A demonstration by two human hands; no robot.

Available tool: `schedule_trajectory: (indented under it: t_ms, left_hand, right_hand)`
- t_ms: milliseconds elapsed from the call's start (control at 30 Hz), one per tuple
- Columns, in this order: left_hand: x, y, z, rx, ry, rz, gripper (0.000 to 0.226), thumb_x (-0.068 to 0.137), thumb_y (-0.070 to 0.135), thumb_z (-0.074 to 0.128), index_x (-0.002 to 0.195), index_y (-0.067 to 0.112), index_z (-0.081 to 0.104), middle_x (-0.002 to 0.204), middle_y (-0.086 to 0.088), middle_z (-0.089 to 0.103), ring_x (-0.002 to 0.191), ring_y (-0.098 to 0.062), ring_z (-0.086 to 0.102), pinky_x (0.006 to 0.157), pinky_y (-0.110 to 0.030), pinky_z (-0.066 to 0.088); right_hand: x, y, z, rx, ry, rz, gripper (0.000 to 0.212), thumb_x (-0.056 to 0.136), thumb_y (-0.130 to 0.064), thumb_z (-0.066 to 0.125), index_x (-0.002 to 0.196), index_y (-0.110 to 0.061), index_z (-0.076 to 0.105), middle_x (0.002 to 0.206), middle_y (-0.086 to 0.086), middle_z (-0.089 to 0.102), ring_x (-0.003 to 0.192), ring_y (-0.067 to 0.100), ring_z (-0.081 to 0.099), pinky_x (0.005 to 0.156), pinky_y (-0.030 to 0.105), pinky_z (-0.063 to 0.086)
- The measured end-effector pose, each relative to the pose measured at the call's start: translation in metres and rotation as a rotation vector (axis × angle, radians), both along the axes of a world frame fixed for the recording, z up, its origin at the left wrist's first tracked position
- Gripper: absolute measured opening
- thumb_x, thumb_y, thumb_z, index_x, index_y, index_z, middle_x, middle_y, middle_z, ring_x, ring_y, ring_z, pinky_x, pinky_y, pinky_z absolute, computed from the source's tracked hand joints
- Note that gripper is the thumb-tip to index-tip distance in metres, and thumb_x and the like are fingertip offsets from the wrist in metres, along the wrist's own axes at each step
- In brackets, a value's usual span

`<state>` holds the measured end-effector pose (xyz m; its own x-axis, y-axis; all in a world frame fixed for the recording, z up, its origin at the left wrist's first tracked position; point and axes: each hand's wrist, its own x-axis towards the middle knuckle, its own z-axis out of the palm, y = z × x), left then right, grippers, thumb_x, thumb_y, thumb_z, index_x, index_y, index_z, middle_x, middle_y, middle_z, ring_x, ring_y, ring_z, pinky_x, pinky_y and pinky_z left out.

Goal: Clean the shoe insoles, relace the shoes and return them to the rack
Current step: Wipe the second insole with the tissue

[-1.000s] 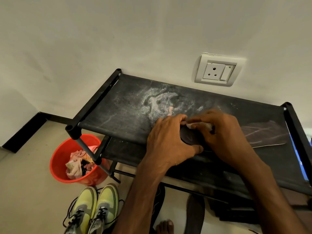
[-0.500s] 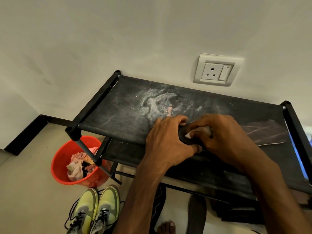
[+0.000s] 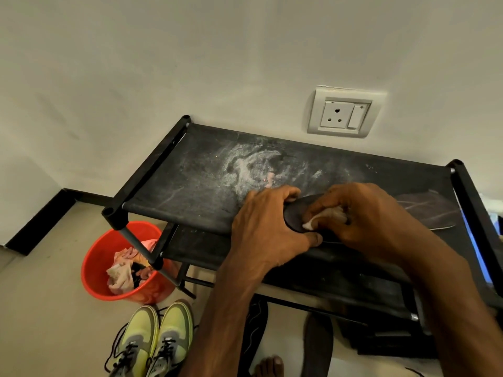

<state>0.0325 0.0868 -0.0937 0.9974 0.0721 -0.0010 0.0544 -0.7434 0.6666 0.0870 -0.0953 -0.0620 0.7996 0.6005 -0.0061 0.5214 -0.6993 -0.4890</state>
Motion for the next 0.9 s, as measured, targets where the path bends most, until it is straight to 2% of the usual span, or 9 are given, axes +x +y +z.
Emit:
schedule_trajectory:
  t_ms: [100, 233, 300, 400, 533, 633, 700, 800, 900]
  left_hand:
    - [0.000, 0.000, 0.000, 0.008, 0.001, -0.003, 0.077, 0.062, 0.060, 0.086, 0.130, 0.041, 0.057, 0.123, 0.020, 0.061, 0.121, -0.008, 0.046, 0.094, -0.031, 0.047]
    - [0.000, 0.000, -0.002, 0.004, -0.003, -0.005, 0.070, 0.062, 0.060, 0.085, 0.124, 0.042, 0.059, 0.118, 0.021, 0.062, 0.118, -0.009, 0.047, 0.090, -0.031, 0.047]
    - [0.000, -0.001, -0.001, 0.006, -0.004, -0.003, 0.074, 0.063, 0.059, 0.086, 0.128, 0.042, 0.057, 0.119, 0.022, 0.061, 0.118, -0.008, 0.046, 0.088, -0.029, 0.045]
    - [-0.001, -0.001, -0.001, 0.004, -0.003, 0.008, 0.085, 0.062, 0.058, 0.087, 0.137, 0.040, 0.053, 0.124, 0.023, 0.060, 0.121, -0.006, 0.044, 0.089, -0.027, 0.042]
    - [-0.001, -0.001, -0.002, 0.006, -0.012, 0.008, 0.088, 0.060, 0.060, 0.088, 0.138, 0.040, 0.053, 0.126, 0.022, 0.061, 0.122, -0.006, 0.045, 0.093, -0.029, 0.046]
    - [-0.001, -0.001, -0.001, 0.018, -0.011, 0.004, 0.085, 0.061, 0.061, 0.087, 0.137, 0.040, 0.054, 0.124, 0.021, 0.061, 0.121, -0.008, 0.046, 0.093, -0.032, 0.048]
    - [-0.001, -0.001, 0.000, 0.013, -0.004, 0.001, 0.081, 0.061, 0.060, 0.087, 0.133, 0.041, 0.056, 0.122, 0.020, 0.062, 0.119, -0.009, 0.047, 0.094, -0.036, 0.050]
    - [-0.001, -0.001, 0.000, -0.002, -0.001, -0.004, 0.069, 0.061, 0.059, 0.086, 0.123, 0.042, 0.060, 0.113, 0.021, 0.064, 0.114, -0.011, 0.050, 0.092, -0.039, 0.052]
    - [-0.001, 0.000, -0.002, -0.013, -0.012, -0.008, 0.064, 0.062, 0.056, 0.085, 0.120, 0.041, 0.061, 0.109, 0.021, 0.065, 0.111, -0.012, 0.052, 0.091, -0.040, 0.053]
  right_hand:
    - [-0.002, 0.009, -0.010, 0.043, -0.164, -0.123, 0.020, 0.085, -0.030, 0.076, 0.098, -0.045, 0.078, 0.097, -0.019, 0.073, 0.091, 0.010, 0.066, 0.076, 0.044, 0.058]
    - [-0.004, 0.021, -0.020, 0.007, -0.301, -0.211, 0.026, 0.087, -0.022, 0.073, 0.104, -0.040, 0.079, 0.098, -0.005, 0.070, 0.096, 0.022, 0.060, 0.073, 0.043, 0.054]
    - [-0.004, 0.021, -0.018, 0.011, -0.241, -0.168, 0.027, 0.089, -0.019, 0.071, 0.106, -0.038, 0.079, 0.098, -0.003, 0.071, 0.094, 0.020, 0.061, 0.074, 0.041, 0.054]
    - [-0.002, 0.015, -0.006, 0.069, -0.031, -0.066, 0.023, 0.090, -0.018, 0.073, 0.101, -0.036, 0.081, 0.097, -0.014, 0.075, 0.086, 0.004, 0.066, 0.079, 0.037, 0.058]
    - [0.000, 0.004, 0.003, -0.006, 0.147, 0.018, 0.024, 0.088, -0.023, 0.077, 0.094, -0.046, 0.079, 0.097, -0.021, 0.075, 0.091, 0.000, 0.069, 0.085, 0.035, 0.060]
    - [0.000, 0.004, 0.002, -0.054, 0.049, -0.037, 0.025, 0.085, -0.034, 0.077, 0.095, -0.056, 0.075, 0.100, -0.023, 0.074, 0.091, 0.004, 0.068, 0.083, 0.039, 0.059]
    - [-0.002, 0.011, -0.004, -0.040, -0.071, -0.124, 0.022, 0.085, -0.037, 0.076, 0.099, -0.054, 0.075, 0.100, -0.018, 0.075, 0.088, 0.010, 0.068, 0.077, 0.041, 0.059]
    - [-0.004, 0.022, -0.019, 0.022, -0.244, -0.205, 0.023, 0.086, -0.032, 0.073, 0.104, -0.046, 0.077, 0.098, -0.007, 0.074, 0.091, 0.021, 0.067, 0.073, 0.044, 0.058]
    - [-0.006, 0.031, -0.023, 0.063, -0.286, -0.252, 0.025, 0.087, -0.025, 0.072, 0.105, -0.041, 0.079, 0.096, -0.001, 0.072, 0.092, 0.026, 0.064, 0.072, 0.043, 0.055]
